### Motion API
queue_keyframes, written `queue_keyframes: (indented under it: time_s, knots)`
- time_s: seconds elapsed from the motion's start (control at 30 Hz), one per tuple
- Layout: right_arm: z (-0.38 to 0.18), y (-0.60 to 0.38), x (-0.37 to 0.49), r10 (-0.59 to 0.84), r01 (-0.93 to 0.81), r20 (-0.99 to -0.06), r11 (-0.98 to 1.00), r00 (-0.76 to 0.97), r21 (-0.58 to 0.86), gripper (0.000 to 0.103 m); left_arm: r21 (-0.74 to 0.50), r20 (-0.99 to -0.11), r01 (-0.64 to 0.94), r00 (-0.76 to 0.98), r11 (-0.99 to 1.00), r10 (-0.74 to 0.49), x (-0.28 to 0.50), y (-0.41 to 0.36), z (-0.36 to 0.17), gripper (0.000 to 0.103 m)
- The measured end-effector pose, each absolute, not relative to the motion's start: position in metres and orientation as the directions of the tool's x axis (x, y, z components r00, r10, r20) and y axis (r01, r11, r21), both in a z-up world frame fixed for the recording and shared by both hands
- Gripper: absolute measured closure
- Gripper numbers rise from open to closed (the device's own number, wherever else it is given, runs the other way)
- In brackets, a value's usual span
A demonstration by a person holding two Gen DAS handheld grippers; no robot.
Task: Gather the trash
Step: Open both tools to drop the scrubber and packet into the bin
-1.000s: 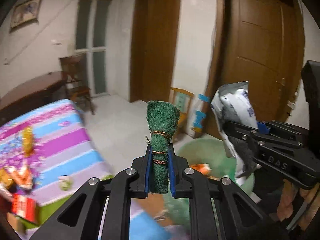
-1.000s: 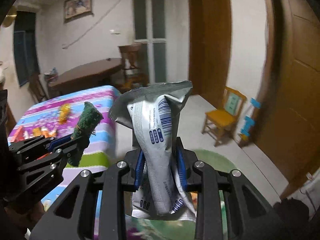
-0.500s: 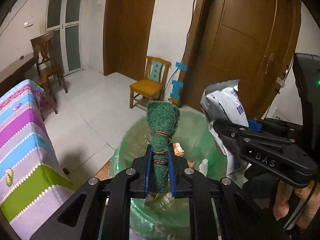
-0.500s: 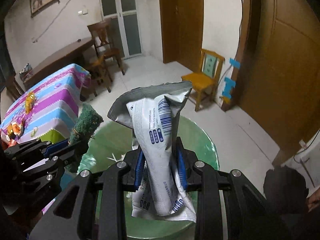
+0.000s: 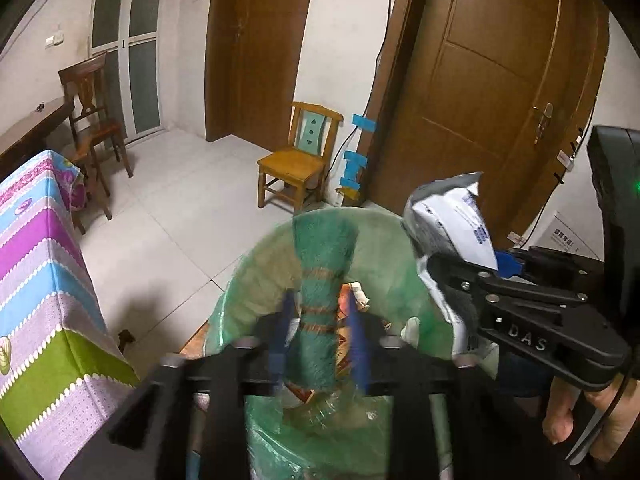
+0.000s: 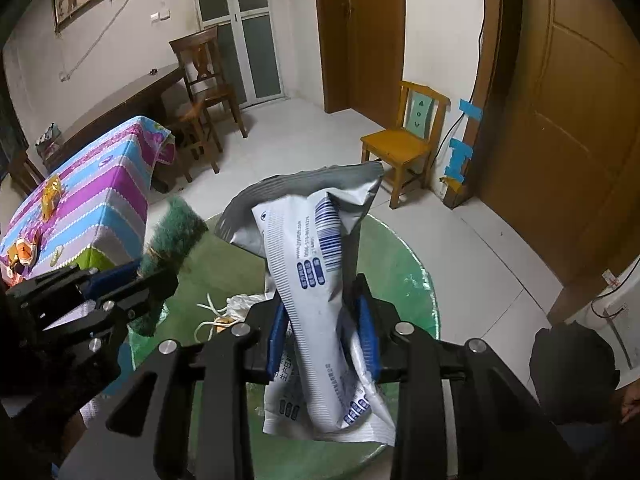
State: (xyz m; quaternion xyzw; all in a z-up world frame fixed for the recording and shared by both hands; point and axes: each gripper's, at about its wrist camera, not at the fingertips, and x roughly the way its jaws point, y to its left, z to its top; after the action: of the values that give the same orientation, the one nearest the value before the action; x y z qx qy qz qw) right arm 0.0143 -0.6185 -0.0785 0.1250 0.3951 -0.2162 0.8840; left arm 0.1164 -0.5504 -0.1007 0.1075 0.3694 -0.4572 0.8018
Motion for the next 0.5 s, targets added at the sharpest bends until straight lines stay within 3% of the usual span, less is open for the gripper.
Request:
queue_keyframes:
  time_s: [0.03, 0.07, 0.33, 0.5]
  knots:
    - [-0.077, -0.621, 0.011, -0.288, 0.489, -0.750, 0.871, 0.595, 0.053, 0.056, -0.155, -0.687, 0.808, 0.325, 0.568, -0.650, 0.116, -0.548, -0.098, 0.034]
    - [-0.076, -0.623, 0.010, -0.293, 0.495, -0.746, 0.867, 0.598, 0.057, 0.052, -0.147, -0.680, 0.803, 0.342, 0.577, -0.648, 0.116, -0.545, -0.096, 0.024]
    - [-0.061, -0.614, -0.007, -0.300, 0.490, -0.711, 0.869, 0.636, 0.071, 0.050, -0.138, -0.663, 0.788, 0.377, 0.600, -0.647, 0.122, -0.519, -0.080, 0.024]
    - [-0.035, -0.576, -0.013, -0.251, 0.395, -0.648, 0.915, 0.719, 0.085, 0.045, -0.097, -0.659, 0.793, 0.402, 0.601, -0.636, 0.119, -0.469, -0.064, 0.024]
